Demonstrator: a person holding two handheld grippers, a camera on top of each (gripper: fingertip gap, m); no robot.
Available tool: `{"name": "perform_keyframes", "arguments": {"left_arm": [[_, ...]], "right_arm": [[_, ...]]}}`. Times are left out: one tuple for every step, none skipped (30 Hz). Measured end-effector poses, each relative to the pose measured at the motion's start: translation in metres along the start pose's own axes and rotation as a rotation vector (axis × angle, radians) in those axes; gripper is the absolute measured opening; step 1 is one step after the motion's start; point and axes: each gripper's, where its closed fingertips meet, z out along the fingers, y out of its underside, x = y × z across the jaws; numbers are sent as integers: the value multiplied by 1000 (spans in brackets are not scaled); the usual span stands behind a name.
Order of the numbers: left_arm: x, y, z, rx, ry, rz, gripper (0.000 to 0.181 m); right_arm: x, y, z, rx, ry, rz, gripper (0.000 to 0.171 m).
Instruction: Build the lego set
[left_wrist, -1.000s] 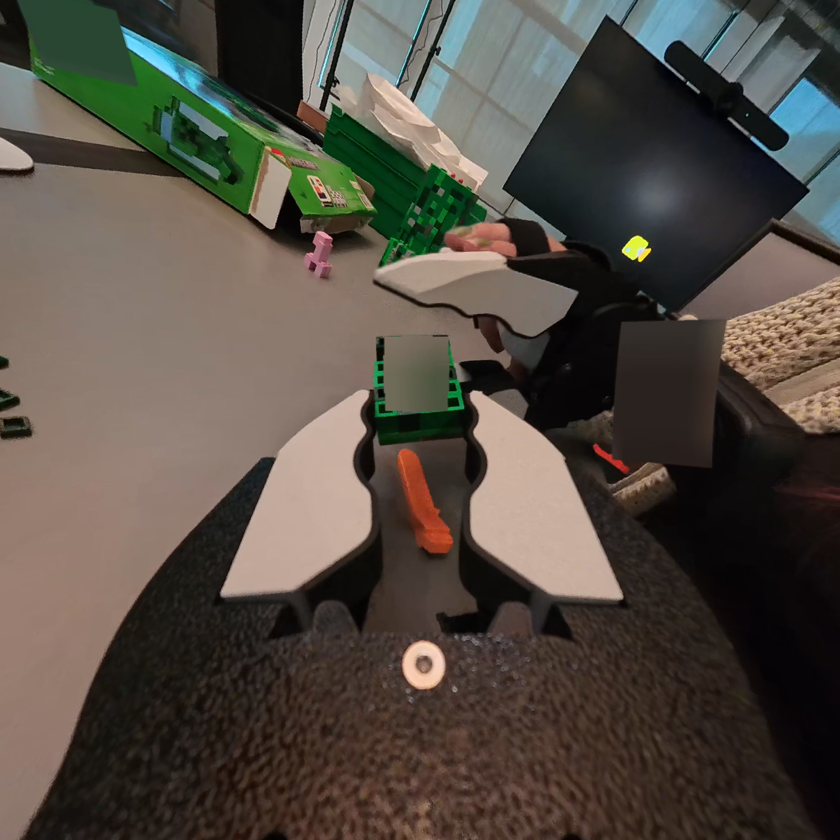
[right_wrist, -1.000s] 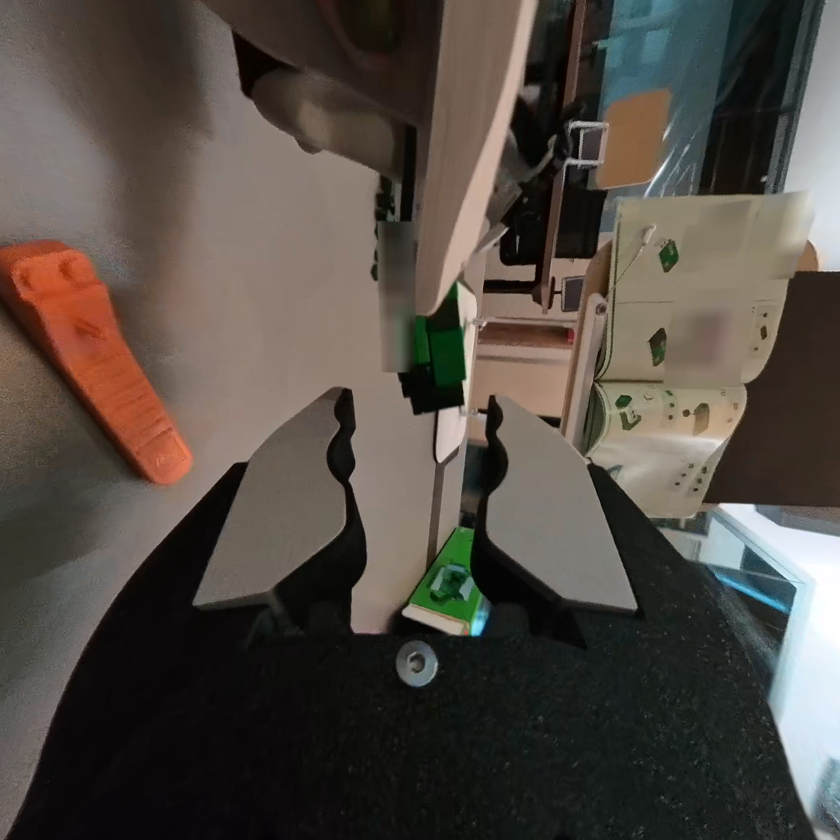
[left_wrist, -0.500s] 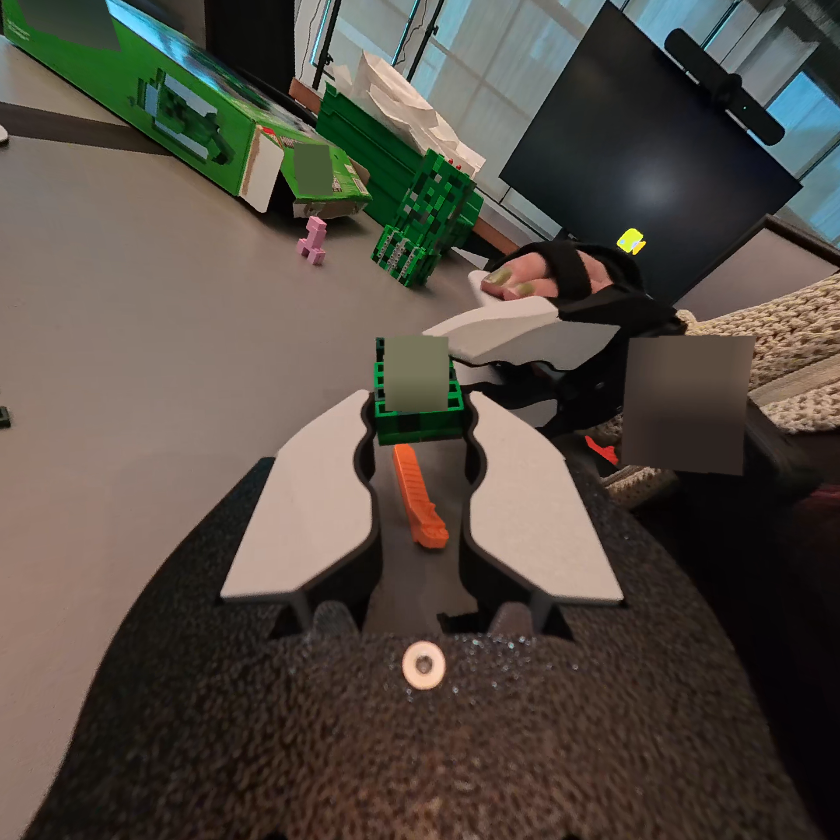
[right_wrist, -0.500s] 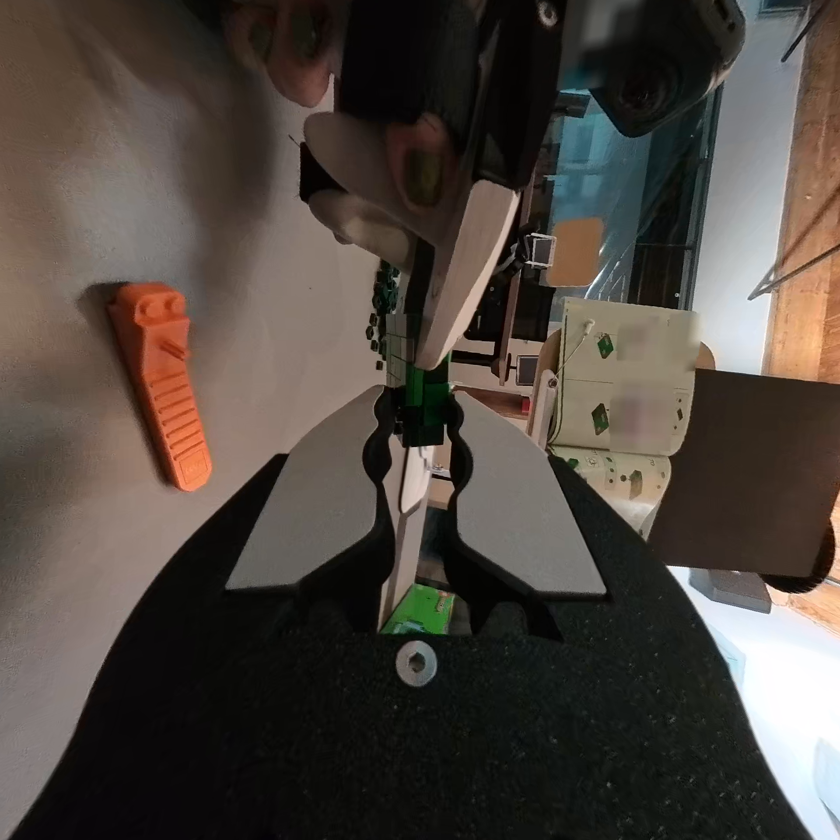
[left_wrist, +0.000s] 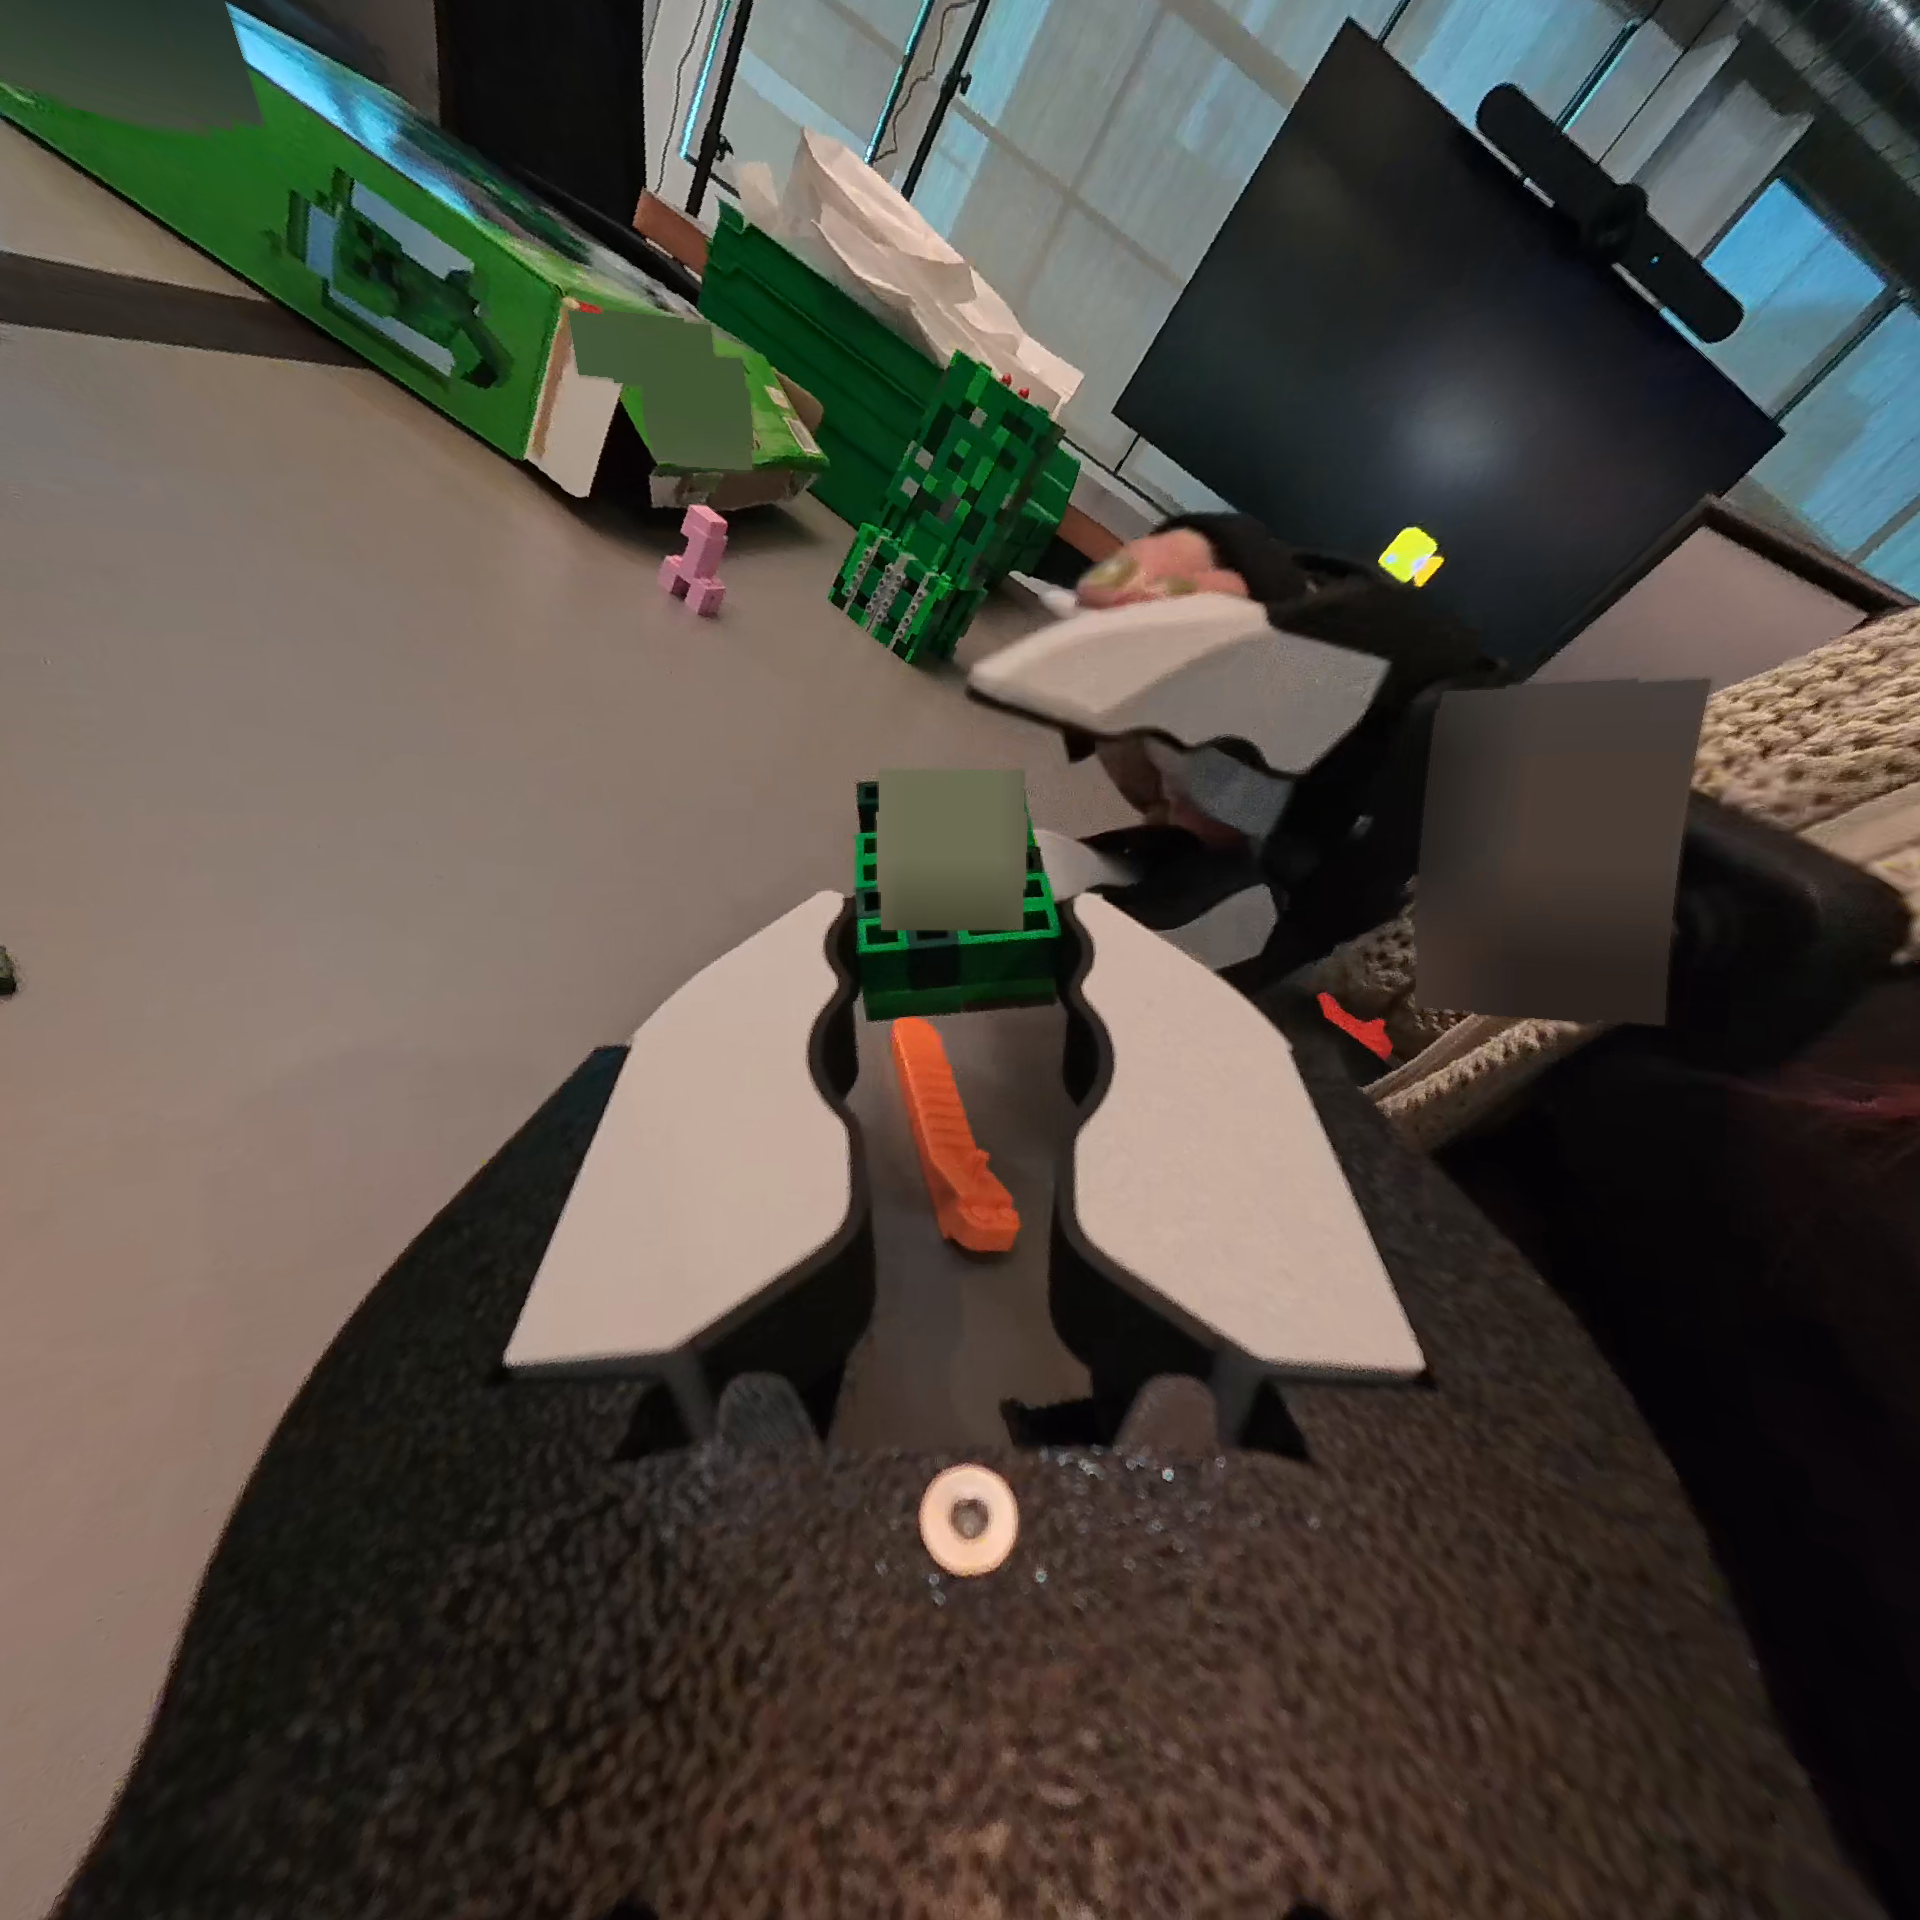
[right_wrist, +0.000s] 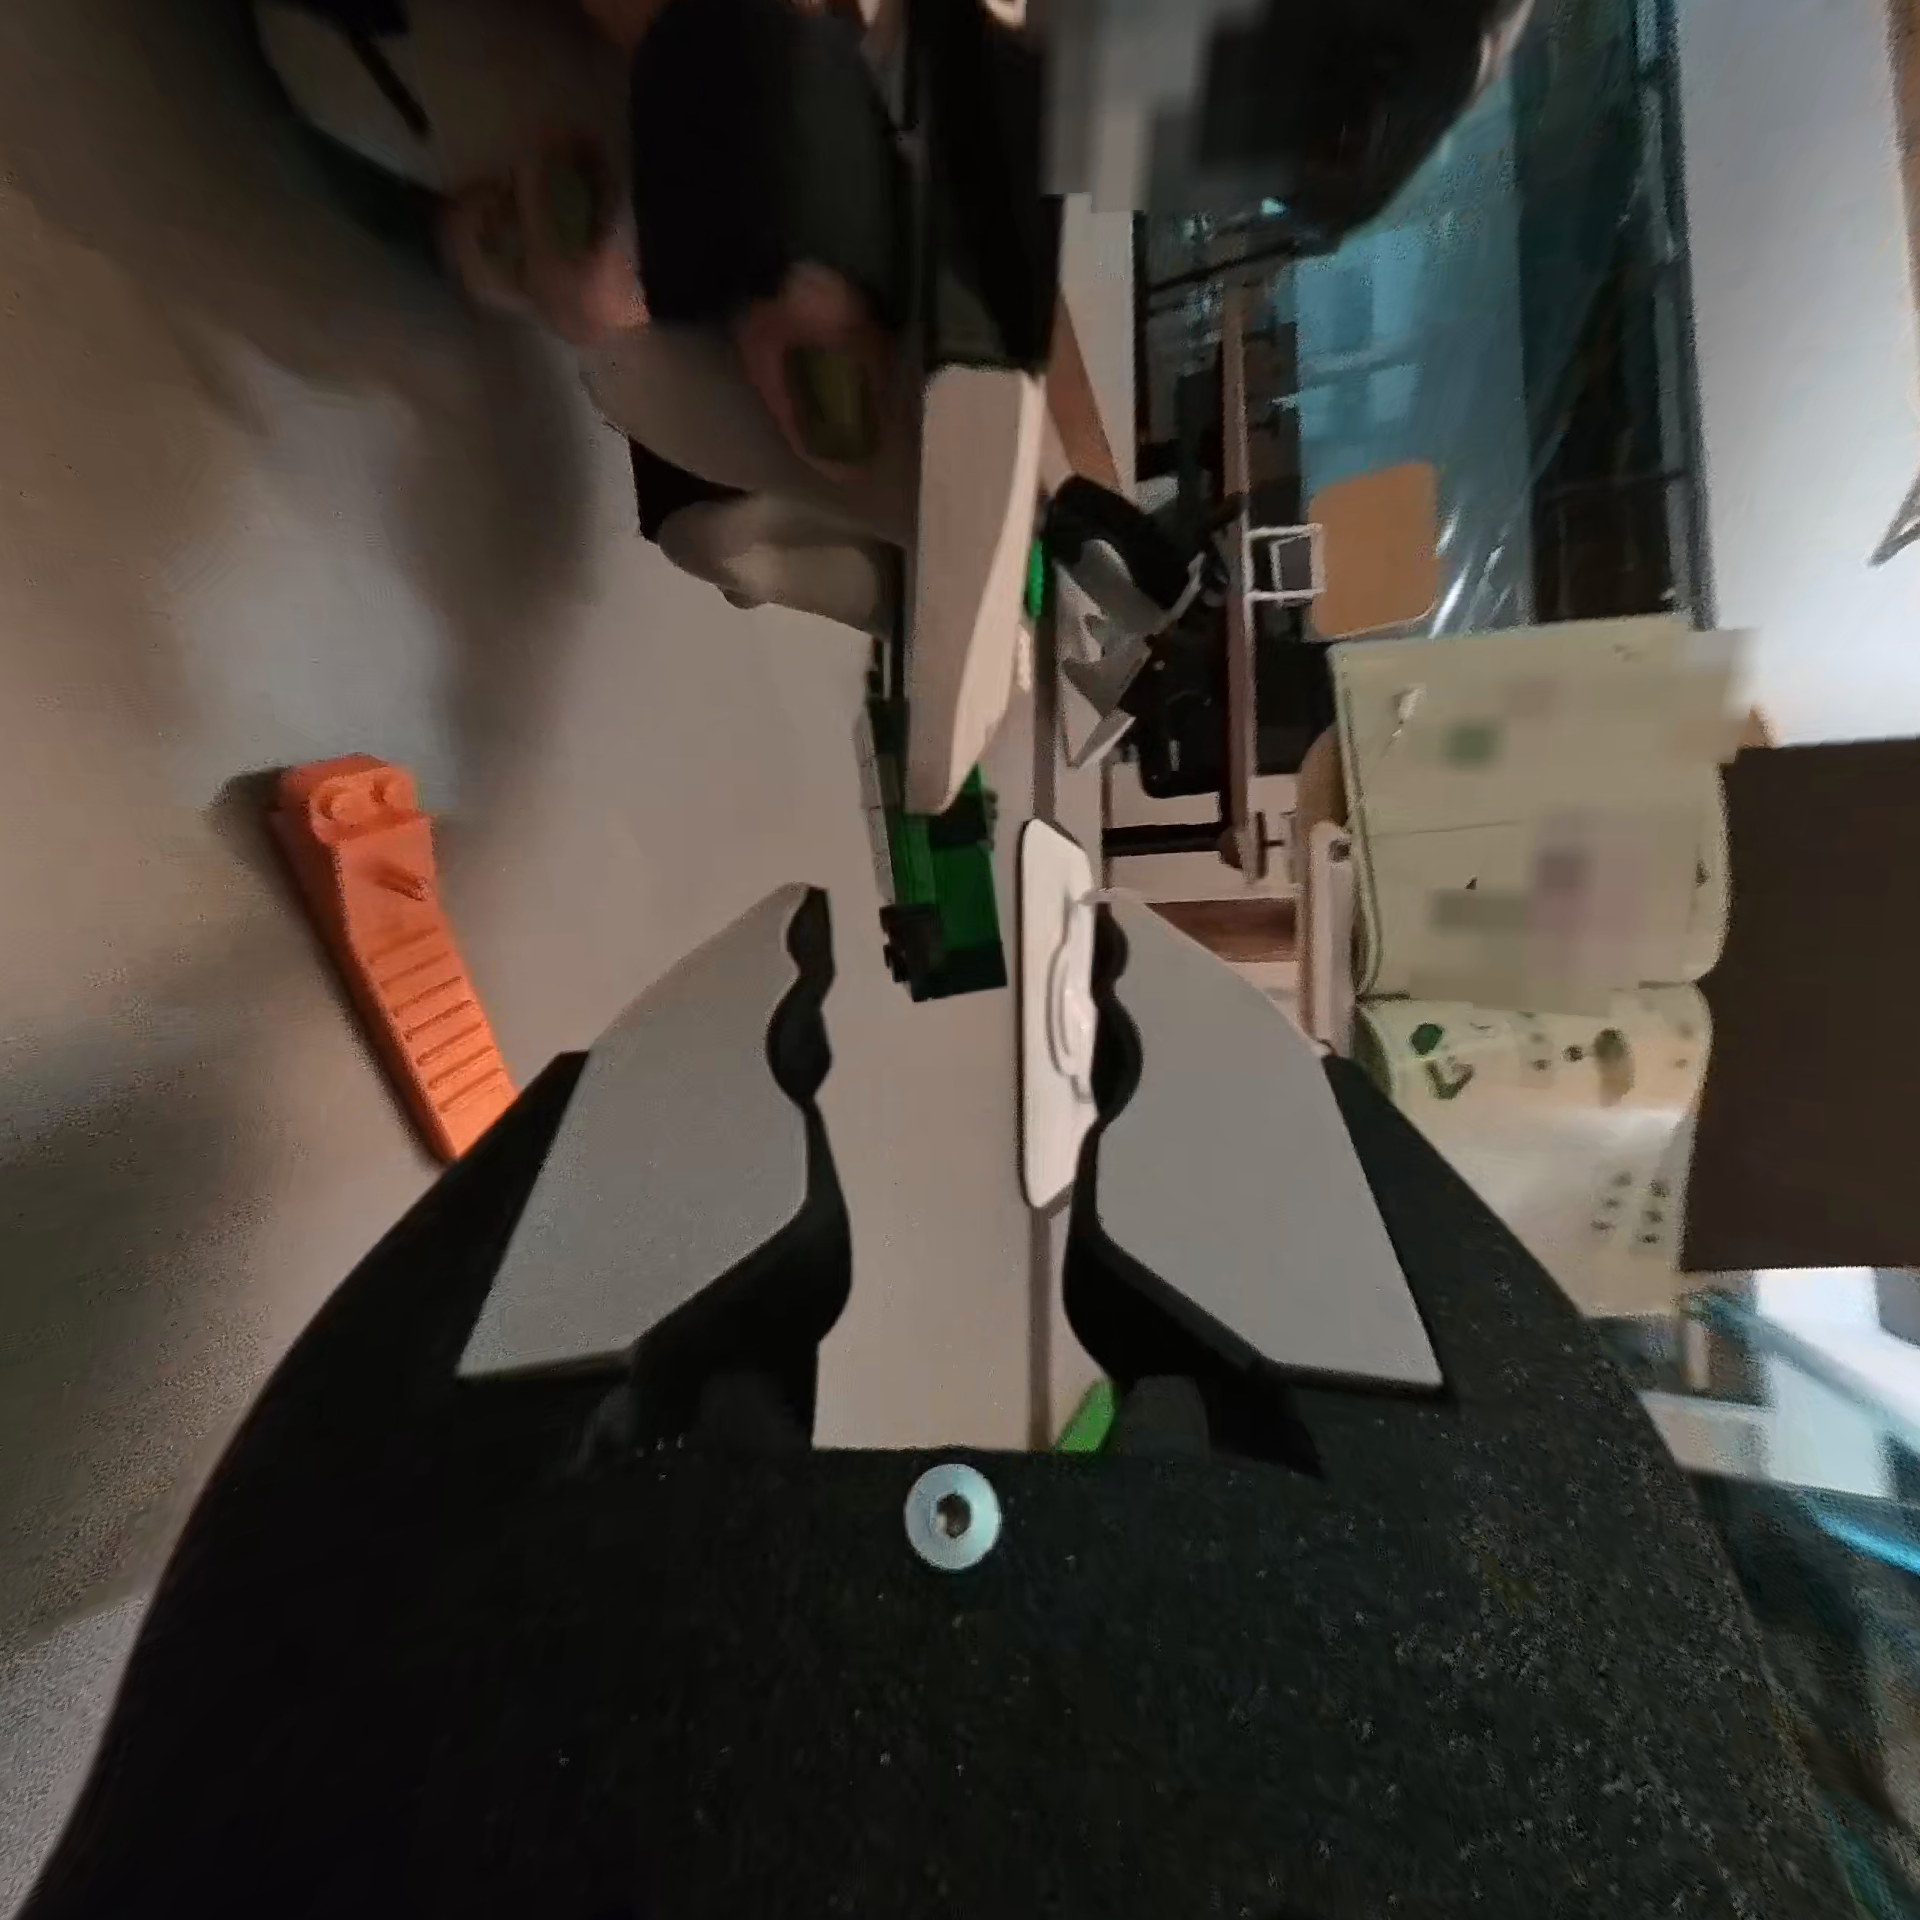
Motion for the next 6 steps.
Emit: {"name": "perform_keyframes", "arguments": {"left_arm": [[2,0,0,0,13,9,36],[4,-1,0,-1,33,13,36],[7,0,0,-6,59,13,36],[11,0,0,-14,93,12,36],[16,1,1,-24,131,8,36],[20,3,1,-33,162,3,36]], "right_arm": [[-1,2,0,6,-19,26,52],[-2,3,0,23,-32,37,53],[-6,3,-1,45,-55,32,53],[-8,3,-2,63,-65,24,52],[-9,3,-2,80,-62,21,48],[-11,1,-4,108,-70,22,44]]}}
